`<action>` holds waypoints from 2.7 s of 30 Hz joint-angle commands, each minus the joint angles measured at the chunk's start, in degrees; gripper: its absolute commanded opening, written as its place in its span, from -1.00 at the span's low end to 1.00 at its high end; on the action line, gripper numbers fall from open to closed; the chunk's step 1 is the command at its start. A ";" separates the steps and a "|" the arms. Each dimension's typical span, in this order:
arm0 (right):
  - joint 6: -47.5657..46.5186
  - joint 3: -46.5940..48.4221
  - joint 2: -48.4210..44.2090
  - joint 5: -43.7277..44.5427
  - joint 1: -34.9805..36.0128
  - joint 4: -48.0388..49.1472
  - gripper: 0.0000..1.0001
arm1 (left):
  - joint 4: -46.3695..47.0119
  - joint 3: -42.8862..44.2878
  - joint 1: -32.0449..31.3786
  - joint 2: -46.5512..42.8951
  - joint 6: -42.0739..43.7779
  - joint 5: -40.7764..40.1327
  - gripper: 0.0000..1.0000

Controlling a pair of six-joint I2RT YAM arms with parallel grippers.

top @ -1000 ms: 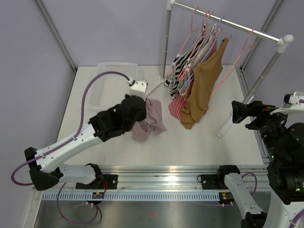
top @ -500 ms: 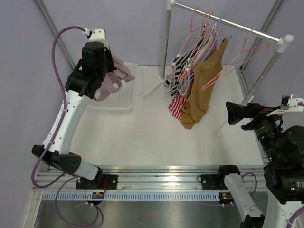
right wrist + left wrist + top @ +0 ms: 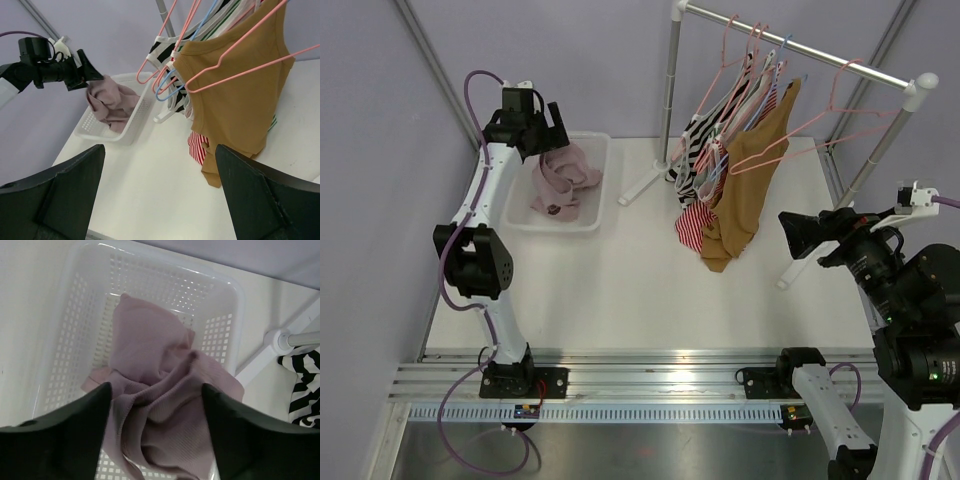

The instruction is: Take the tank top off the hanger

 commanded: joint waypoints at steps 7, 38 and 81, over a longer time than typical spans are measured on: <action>5.20 1.99 6.33 -6.86 -0.07 9.95 0.99 | -3.63 7.58 1.30 -2.87 -0.76 5.59 0.98; 5.57 19.99 45.44 24.57 12.74 18.75 0.39 | -8.48 -39.95 -22.52 -53.40 1.70 -3.19 0.98; 3.89 27.85 42.04 43.08 18.12 11.45 -1.00 | -4.70 -48.66 -22.52 -57.63 3.46 -2.75 0.98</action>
